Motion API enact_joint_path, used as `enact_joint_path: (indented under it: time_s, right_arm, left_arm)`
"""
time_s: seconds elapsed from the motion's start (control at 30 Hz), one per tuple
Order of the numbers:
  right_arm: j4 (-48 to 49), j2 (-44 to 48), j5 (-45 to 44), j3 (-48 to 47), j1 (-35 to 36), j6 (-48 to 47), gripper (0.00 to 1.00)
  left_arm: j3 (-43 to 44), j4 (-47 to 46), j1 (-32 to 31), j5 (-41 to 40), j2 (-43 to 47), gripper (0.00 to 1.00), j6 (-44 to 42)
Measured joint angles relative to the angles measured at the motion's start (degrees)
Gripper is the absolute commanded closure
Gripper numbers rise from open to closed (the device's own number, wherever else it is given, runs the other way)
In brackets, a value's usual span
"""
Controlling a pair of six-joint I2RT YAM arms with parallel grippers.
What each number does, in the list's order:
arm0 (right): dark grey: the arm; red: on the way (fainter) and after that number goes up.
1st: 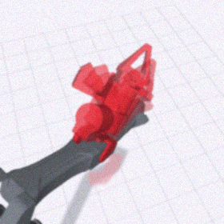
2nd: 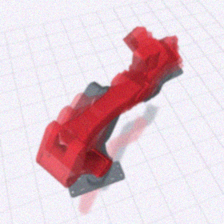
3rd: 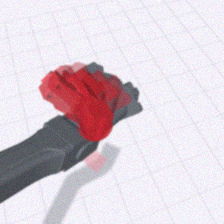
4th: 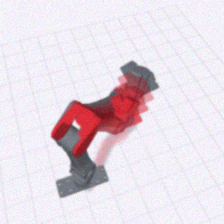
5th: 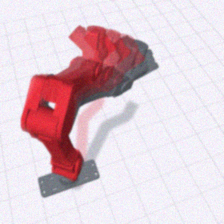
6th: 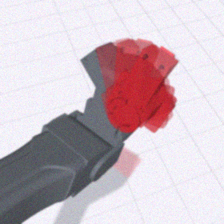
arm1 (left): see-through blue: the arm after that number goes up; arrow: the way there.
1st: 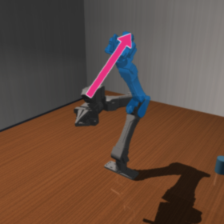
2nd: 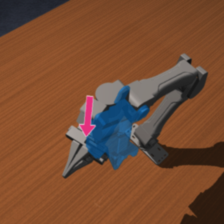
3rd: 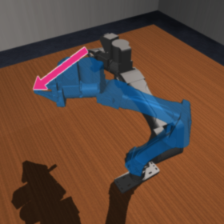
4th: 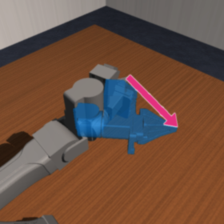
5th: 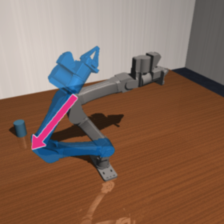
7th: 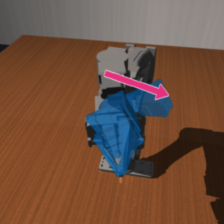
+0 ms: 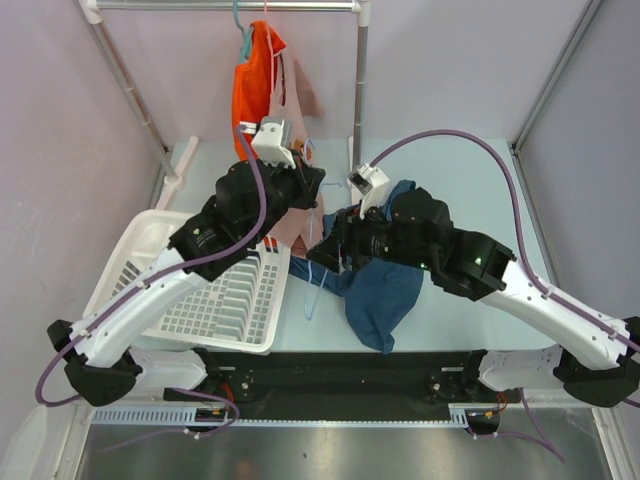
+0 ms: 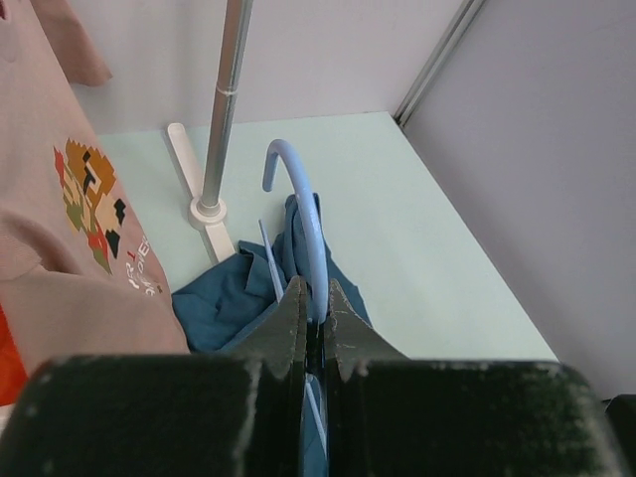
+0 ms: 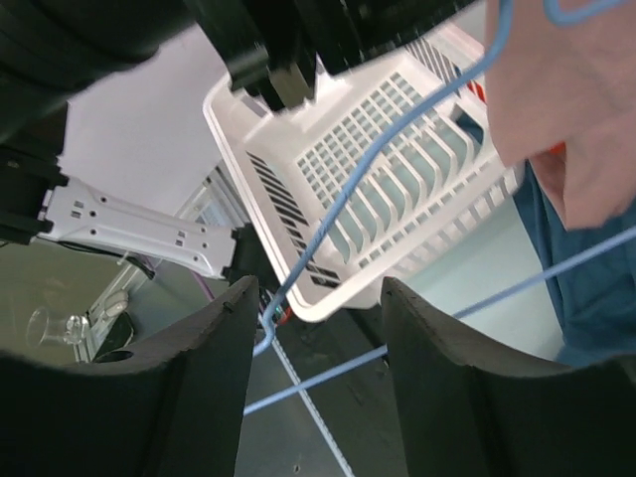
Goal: Remove the t-shirt from the hanger
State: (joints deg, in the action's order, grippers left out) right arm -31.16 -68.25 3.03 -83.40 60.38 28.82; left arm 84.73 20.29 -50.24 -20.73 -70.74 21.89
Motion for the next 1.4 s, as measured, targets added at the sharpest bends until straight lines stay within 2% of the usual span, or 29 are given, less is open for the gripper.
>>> enact_joint_path:
  time_s: [0.1, 0.2, 0.27, 0.4, 0.43, 0.5, 0.57, 0.6, 0.7, 0.77, 0.9, 1.1, 1.23, 1.4]
  right_arm:
    - [3.61, -1.36, 1.27, 0.0, 0.0, 0.11, 0.52]
    - [7.1, -3.5, 3.1, 0.0, 0.0, 0.87, 0.61]
    - [8.74, -4.98, 3.96, 0.02, 0.0, 1.7, 0.71]
    - [10.67, -6.45, 4.55, 0.31, -0.02, 4.24, 0.81]
    - [10.97, -6.45, 4.5, 0.55, -0.11, 5.14, 0.97]
    - [11.85, -6.45, 4.07, 1.03, -0.22, 7.48, 1.0]
    - [12.41, -6.49, 3.5, 1.62, -0.83, 8.85, 1.0]
    - [13.27, -6.64, 4.17, 1.66, -1.49, 9.33, 1.0]
    - [17.4, -6.71, 9.75, 2.43, -3.82, 11.02, 1.0]
    - [20.44, -6.91, 14.38, 3.1, -6.21, 12.33, 1.0]
    - [26.51, -9.01, 22.58, 2.69, -12.0, 14.53, 1.0]
    - [30.23, -14.78, 30.62, -3.96, -18.36, 17.38, 1.0]
    - [34.03, -19.19, 34.16, -9.01, -23.58, 21.03, 1.0]
    - [37.09, -27.98, 36.13, -20.41, -28.04, 25.79, 1.0]
  left_arm:
    - [-0.35, 0.04, 0.0, -0.02, 0.7, 1.0, 0.87]
    - [-0.42, 0.22, 0.0, -0.39, 1.14, 1.0, 1.53]
    - [-0.42, 0.46, 0.0, -1.2, 1.46, 1.0, 1.62]
    - [-0.2, 1.16, 0.0, -3.65, 2.16, 1.0, 1.55]
    - [0.22, 1.79, -0.02, -4.61, 2.19, 1.0, 1.53]
    - [1.53, 2.99, -0.13, -6.34, 2.16, 0.97, 1.27]
    - [3.17, 3.78, -0.44, -7.76, 2.36, 0.74, 0.5]
    - [3.65, 3.96, -0.46, -8.02, 2.47, 0.51, 0.24]
    - [4.17, 3.87, -0.42, -8.66, 3.32, 0.27, -1.09]
    - [4.04, 3.87, -0.39, -8.44, 4.79, 0.22, -1.84]
    - [2.45, 4.02, -0.37, -6.91, 10.97, 0.2, -2.71]
    - [-2.4, 4.37, -0.37, -3.04, 24.96, 0.2, -2.91]
    - [-8.24, 4.33, -0.35, 1.68, 33.22, 0.21, -2.4]
    - [-18.38, 6.36, -0.37, 8.22, 37.62, 0.23, -0.59]
